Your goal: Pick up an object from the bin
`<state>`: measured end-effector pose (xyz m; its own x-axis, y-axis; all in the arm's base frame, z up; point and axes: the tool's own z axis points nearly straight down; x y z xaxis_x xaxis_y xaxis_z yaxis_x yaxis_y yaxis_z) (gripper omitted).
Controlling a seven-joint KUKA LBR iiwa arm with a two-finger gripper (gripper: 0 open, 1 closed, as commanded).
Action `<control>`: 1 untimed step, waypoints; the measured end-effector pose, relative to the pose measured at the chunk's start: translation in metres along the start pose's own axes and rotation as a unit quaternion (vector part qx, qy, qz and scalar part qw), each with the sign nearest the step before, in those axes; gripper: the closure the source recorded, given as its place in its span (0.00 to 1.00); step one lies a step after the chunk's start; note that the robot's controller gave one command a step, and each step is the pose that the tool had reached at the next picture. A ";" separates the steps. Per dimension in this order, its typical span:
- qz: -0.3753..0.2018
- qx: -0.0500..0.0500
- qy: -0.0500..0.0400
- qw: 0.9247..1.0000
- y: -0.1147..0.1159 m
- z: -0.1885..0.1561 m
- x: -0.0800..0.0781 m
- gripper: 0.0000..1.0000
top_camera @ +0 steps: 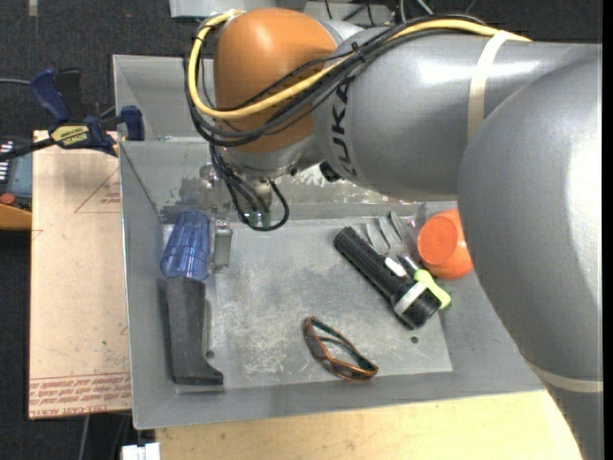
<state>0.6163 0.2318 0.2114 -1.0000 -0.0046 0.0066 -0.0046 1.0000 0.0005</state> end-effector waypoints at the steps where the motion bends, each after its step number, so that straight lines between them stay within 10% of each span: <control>1: 0.002 -0.001 -0.004 1.000 -0.001 -0.005 -0.002 0.00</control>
Offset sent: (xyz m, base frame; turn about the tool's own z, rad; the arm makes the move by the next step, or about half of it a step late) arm 0.0277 0.0057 -0.1414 -0.3951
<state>0.6184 0.2305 0.2163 -1.0000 0.0000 -0.0013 0.0000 1.0000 0.0019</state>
